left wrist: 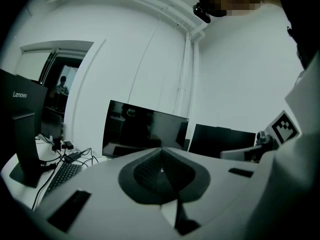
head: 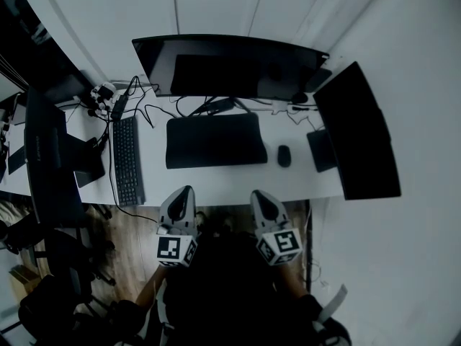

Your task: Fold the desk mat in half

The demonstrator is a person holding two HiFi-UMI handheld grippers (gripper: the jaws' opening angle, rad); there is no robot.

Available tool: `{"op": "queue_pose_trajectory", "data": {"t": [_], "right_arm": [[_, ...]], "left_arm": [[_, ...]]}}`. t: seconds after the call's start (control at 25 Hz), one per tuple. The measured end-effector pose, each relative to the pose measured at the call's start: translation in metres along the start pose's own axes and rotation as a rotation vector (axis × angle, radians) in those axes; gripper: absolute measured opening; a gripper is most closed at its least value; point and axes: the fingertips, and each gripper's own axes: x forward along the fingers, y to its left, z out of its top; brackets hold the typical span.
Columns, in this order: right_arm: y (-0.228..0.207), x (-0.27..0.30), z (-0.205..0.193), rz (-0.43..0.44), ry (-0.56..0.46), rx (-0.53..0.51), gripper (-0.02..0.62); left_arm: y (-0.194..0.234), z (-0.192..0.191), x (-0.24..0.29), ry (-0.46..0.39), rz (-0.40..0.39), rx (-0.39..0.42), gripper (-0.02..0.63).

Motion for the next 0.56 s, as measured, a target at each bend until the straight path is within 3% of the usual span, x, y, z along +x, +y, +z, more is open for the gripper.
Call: {"op": "queue_pose_trajectory", "data": {"t": [0.56], "right_arm": [[-0.01, -0.007, -0.006, -0.01, 0.012, -0.006, 0.006]], "left_arm": [[-0.009, 0.0, 0.001, -0.009, 0.003, -0.01, 0.006]]}}
